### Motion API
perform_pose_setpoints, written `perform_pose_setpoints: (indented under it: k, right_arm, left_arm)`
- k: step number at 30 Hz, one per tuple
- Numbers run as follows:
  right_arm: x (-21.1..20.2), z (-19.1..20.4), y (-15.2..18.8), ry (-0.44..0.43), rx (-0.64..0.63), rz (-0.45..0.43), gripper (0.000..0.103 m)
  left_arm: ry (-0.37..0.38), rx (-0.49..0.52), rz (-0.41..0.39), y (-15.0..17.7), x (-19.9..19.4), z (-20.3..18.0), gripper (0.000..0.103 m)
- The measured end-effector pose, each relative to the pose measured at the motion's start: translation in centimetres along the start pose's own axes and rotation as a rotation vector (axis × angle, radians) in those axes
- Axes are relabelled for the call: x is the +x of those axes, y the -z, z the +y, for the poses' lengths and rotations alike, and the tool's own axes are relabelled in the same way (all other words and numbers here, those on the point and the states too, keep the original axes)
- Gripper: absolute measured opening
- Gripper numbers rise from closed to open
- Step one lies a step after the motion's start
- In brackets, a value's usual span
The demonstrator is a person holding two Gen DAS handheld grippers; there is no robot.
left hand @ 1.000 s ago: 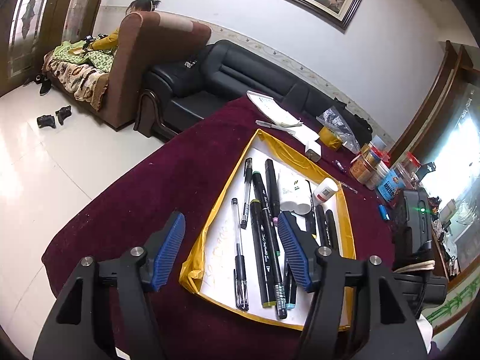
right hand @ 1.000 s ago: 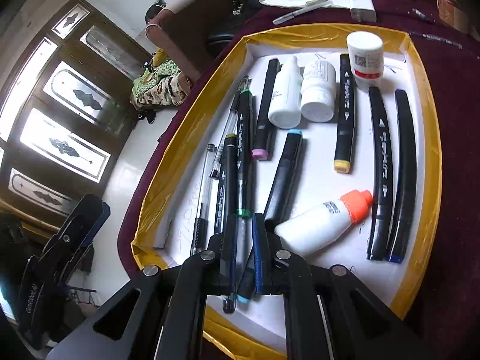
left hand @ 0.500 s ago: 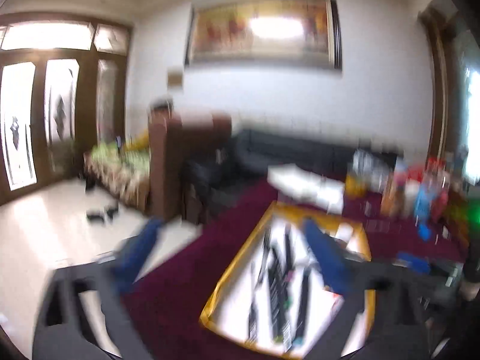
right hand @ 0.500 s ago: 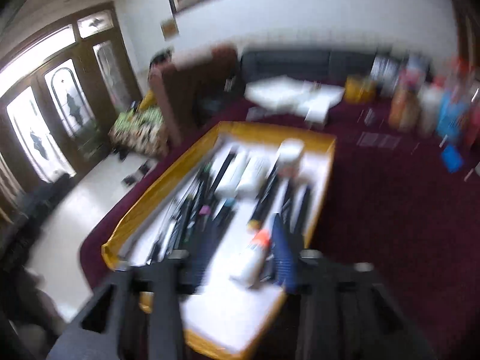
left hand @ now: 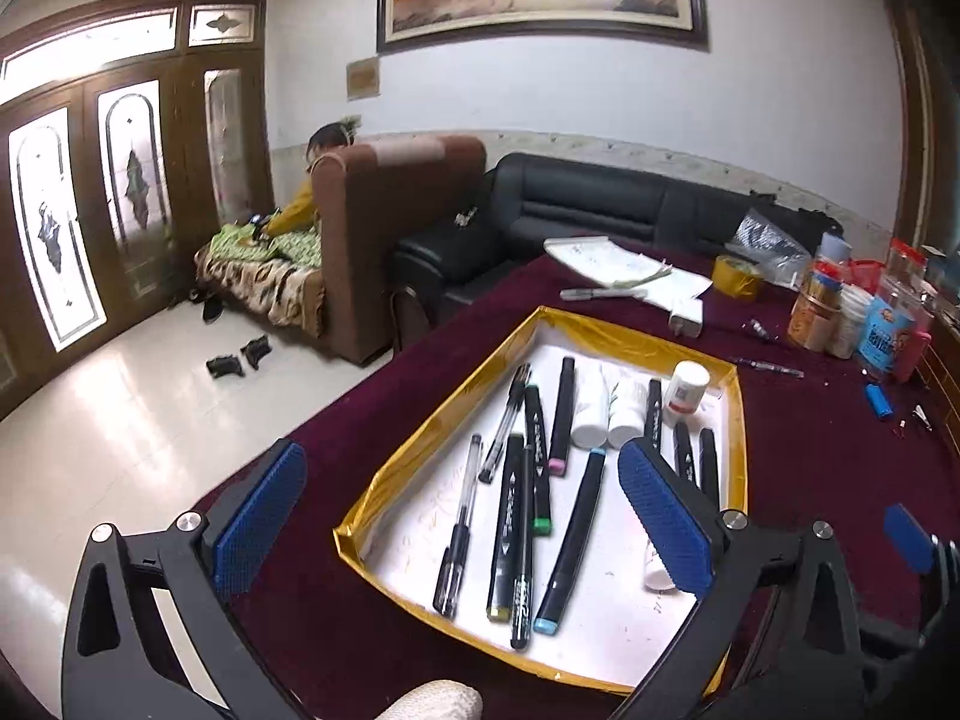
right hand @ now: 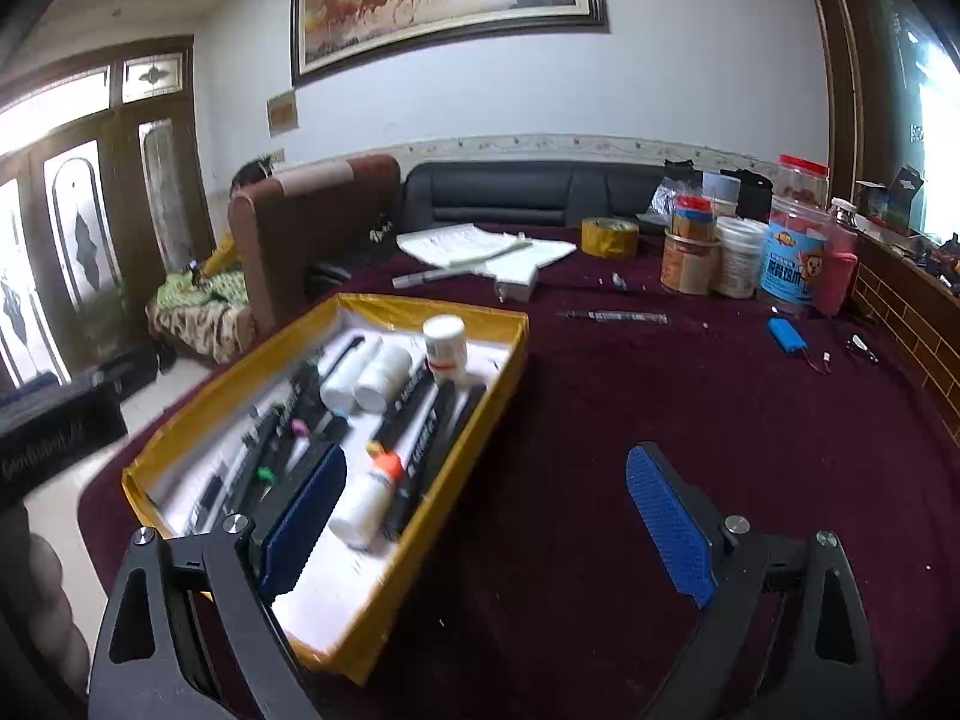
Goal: Organize rigid objects
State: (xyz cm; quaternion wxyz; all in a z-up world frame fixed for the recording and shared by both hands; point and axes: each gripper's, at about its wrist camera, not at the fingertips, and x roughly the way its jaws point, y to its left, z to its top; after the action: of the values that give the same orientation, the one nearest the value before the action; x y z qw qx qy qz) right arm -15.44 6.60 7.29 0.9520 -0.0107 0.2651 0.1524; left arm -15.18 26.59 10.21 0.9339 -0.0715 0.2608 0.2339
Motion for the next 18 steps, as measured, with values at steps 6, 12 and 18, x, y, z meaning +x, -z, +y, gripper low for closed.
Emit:
perform_pose_setpoints:
  k: [6, 12, 18]
  right_arm:
    - [-0.2, 0.5, 1.1, 0.016, -0.055, 0.015, 0.092]
    - [-0.5, 0.6, 1.4, 0.029, -0.068, 0.025, 0.092]
    - [-0.3, 0.6, 1.5, 0.048, -0.07, 0.039, 0.092]
  left_arm:
    - [0.008, 0.04, 0.037, 1.7, -0.9, -1.5, 0.103]
    - [0.035, 0.047, 0.062, 2.0, -0.9, -1.9, 0.103]
    - [0.054, 0.047, 0.091, 2.1, -0.5, -1.9, 0.103]
